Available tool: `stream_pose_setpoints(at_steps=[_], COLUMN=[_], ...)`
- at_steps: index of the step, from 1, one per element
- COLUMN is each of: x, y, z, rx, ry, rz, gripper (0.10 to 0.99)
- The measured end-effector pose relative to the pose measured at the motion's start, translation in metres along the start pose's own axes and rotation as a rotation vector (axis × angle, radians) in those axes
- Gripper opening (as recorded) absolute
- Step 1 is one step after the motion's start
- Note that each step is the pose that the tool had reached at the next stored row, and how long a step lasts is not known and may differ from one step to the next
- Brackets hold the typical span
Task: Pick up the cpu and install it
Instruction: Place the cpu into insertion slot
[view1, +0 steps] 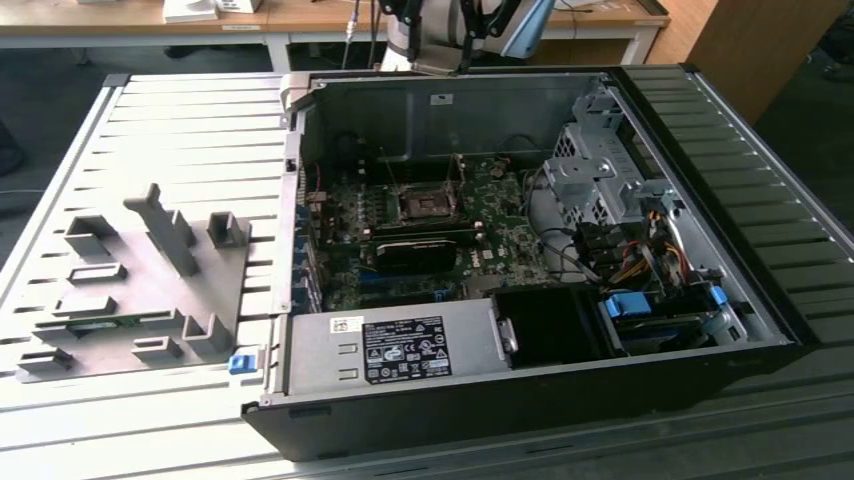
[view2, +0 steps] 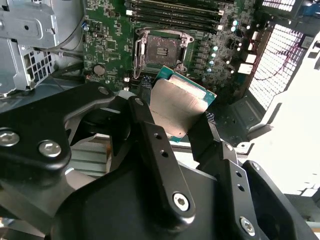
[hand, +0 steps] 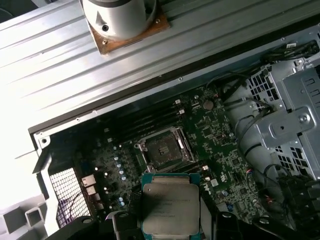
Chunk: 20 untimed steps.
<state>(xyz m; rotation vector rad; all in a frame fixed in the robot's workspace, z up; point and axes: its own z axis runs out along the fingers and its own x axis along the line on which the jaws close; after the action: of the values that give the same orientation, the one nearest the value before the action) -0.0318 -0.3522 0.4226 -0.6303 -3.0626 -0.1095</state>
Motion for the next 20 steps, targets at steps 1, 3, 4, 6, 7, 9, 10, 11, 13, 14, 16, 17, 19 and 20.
stream_pose_setpoints(at_steps=[1,3,4,6,7,9,10,11,13,14,16,17,19,20], x=[0.0,0.0,0.0,0.0,0.0,0.0,0.0,0.0,0.0,0.0,0.0,0.0,0.0,0.0], y=[0.0,0.0,0.0,0.0,0.0,0.0,0.0,0.0,0.0,0.0,0.0,0.0,0.0,0.0], z=[0.0,0.0,0.0,0.0,0.0,0.0,0.0,0.0,0.0,0.0,0.0,0.0,0.0,0.0], rx=[0.0,0.0,-0.001,-0.001,-0.001,-0.001,-0.002,-0.002,-0.002,-0.002,-0.002,-0.003,-0.003,-0.003], ry=[-0.0003,-0.001,-0.0014,-0.0021,-0.0025,-0.0033,-0.0036,-0.004,-0.0048,-0.0052,-0.0059,-0.0062,-0.0069,-0.0073], rz=[0.005,0.015,0.021,0.031,0.038,0.049,0.055,0.061,0.072,0.078,0.089,0.094,0.104,0.109], gripper=[0.545,0.545,0.545,0.545,0.545,0.545,0.545,0.545,0.545,0.545,0.545,0.545,0.545,0.545])
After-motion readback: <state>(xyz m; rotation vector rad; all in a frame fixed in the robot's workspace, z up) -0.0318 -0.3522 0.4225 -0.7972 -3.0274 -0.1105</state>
